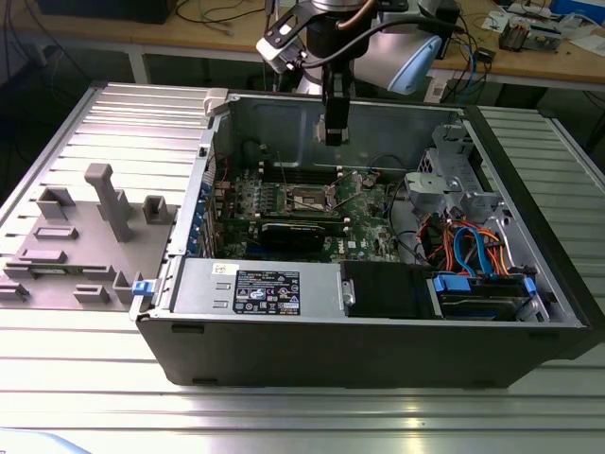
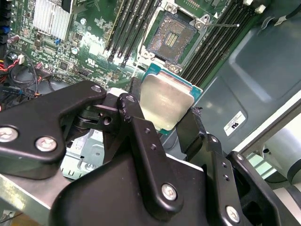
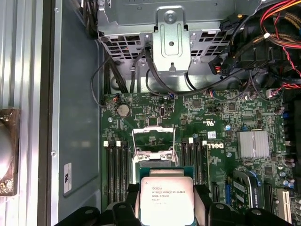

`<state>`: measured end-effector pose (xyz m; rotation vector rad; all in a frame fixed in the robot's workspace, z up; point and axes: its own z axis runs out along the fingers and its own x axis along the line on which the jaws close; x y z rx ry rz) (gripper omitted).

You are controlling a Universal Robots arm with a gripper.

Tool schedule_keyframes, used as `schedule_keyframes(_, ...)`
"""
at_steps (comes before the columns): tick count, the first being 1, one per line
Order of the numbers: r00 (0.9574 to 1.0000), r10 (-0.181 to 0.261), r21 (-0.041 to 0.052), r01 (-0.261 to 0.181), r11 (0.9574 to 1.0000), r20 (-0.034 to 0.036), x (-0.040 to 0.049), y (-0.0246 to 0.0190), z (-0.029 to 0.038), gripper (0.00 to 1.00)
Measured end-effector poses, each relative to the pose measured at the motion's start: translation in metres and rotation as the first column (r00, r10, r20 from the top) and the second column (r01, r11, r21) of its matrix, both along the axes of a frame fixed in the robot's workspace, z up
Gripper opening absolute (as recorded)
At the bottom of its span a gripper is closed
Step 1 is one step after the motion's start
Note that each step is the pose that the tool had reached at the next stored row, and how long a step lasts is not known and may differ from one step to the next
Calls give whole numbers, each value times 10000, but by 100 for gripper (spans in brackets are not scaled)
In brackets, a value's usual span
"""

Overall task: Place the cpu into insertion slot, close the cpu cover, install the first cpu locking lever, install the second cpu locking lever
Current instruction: 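Place the cpu into insertion slot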

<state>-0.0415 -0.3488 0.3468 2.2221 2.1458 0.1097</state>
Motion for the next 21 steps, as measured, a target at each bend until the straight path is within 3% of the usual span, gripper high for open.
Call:
schedule_keyframes(13,10000,7,0,-7,10000,1,0,0,-3,54)
schedule_keyframes(21,9998,199,-1,-199,9998,0,-1,0,-41,54)
